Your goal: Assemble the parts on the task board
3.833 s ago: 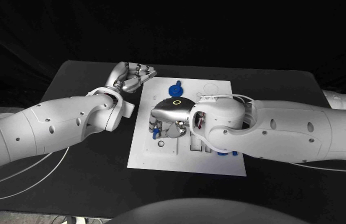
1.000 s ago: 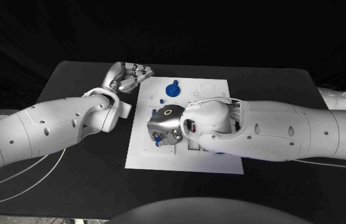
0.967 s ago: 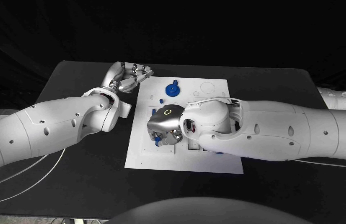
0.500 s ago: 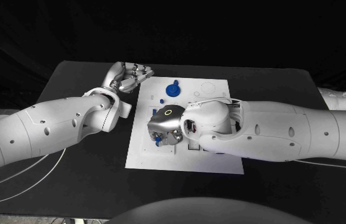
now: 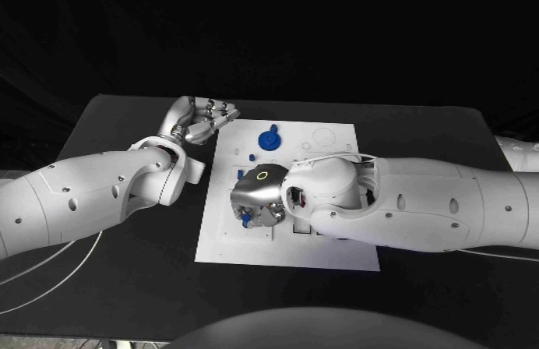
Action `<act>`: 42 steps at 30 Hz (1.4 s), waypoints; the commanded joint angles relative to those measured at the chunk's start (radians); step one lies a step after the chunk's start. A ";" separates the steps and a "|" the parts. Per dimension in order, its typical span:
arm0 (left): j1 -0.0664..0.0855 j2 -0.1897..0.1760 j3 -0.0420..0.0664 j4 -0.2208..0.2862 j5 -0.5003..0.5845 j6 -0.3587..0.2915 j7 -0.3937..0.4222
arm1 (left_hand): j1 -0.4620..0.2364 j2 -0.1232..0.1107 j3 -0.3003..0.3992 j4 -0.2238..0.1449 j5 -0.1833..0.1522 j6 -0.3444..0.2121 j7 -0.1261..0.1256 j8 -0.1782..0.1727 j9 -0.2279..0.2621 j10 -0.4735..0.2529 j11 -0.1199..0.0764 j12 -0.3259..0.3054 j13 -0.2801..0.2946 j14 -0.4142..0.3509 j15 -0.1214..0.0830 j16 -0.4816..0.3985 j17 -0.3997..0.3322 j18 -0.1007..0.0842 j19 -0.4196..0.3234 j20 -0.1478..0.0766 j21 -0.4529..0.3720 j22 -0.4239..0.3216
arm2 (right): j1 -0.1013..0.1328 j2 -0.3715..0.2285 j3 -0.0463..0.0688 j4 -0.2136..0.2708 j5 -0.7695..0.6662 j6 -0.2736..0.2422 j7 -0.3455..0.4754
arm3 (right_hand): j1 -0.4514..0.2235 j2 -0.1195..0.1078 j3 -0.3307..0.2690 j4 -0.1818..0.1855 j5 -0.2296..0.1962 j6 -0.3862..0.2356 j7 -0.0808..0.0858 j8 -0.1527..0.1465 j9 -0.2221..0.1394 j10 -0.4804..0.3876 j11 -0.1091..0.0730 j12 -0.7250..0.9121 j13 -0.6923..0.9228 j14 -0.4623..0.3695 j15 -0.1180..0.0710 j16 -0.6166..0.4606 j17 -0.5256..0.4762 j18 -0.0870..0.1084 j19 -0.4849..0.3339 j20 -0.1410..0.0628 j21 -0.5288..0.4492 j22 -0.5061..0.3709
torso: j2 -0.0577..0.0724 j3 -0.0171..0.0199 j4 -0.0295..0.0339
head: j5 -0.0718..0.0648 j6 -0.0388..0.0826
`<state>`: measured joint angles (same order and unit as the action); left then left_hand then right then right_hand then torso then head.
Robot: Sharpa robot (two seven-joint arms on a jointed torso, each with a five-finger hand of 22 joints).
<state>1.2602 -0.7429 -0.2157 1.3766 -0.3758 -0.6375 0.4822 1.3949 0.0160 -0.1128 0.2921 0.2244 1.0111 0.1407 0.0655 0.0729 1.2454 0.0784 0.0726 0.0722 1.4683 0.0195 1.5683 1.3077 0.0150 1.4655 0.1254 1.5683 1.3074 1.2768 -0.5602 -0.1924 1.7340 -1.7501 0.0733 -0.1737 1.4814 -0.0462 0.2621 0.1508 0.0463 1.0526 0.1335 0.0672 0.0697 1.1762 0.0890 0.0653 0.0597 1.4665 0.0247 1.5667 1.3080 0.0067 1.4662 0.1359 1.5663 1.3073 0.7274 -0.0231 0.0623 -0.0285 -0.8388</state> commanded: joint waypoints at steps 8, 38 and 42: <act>0.000 0.002 0.001 0.002 -0.002 0.014 0.010 | 0.000 0.009 -0.007 0.000 0.003 0.006 -0.001 0.002 0.000 -0.001 0.000 -0.005 -0.001 0.102 -0.005 0.003 0.263 -0.015 0.105 -0.004 0.002 0.263 | -0.001 0.000 0.000 0.000 -0.007 0.025 -0.010 | -0.015 -0.022 -0.008 0.008 0.004 -0.037 -0.013 -0.005 -0.003 -0.043 0.027 -0.005 0.000 0.104 0.026 0.004 0.263 -0.007 0.105 0.015 0.004 0.263 | 0.000 -0.0003 0.0001 | -0.001 0.001; 0.000 0.003 0.001 0.000 -0.002 0.015 0.011 | 0.000 0.009 -0.007 0.000 0.003 0.006 -0.001 0.002 0.000 -0.001 0.000 -0.005 -0.001 0.102 -0.005 0.003 0.263 -0.015 0.105 -0.004 0.002 0.263 | -0.005 -0.030 0.000 0.000 0.048 -0.118 0.014 | -0.126 -0.065 -0.110 0.040 0.000 -0.120 0.040 -0.003 -0.002 -0.089 0.043 -0.002 0.004 0.104 0.042 0.004 0.263 -0.007 0.105 0.038 0.004 0.263 | 0.001 -0.0001 0.0002 | -0.001 0.002; 0.000 0.004 0.001 0.000 -0.002 0.015 0.011 | 0.000 0.009 -0.007 0.000 0.003 0.006 -0.001 0.002 0.000 -0.001 0.000 -0.005 -0.001 0.102 -0.005 0.003 0.263 -0.015 0.105 -0.004 0.002 0.263 | -0.006 -0.040 0.000 0.000 0.071 -0.161 0.030 | -0.138 -0.067 -0.126 0.045 0.000 -0.119 0.055 -0.001 -0.001 -0.094 0.045 -0.002 0.004 0.104 0.042 0.004 0.263 -0.007 0.105 0.039 0.004 0.263 | 0.001 -0.0003 0.0005 | -0.001 0.000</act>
<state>1.2602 -0.7412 -0.2157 1.3748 -0.3758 -0.6357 0.4820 1.3972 0.0183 -0.1128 0.2920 0.2243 1.0111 0.1407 0.0655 0.0729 1.2454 0.0784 0.0726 0.0722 1.4683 0.0195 1.5683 1.3074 0.0150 1.4655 0.1253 1.5684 1.3074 1.2722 -0.5968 -0.1927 1.7336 -1.7089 -0.0182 -0.1694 1.3550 -0.1129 0.1419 0.1963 0.0463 0.9352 0.1809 0.0633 0.0679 1.0894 0.1342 0.0654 0.0620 1.4647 0.0590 1.5667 1.3076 0.0068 1.4662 0.1649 1.5663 1.3077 0.7280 -0.0230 0.0627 -0.0293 -0.8373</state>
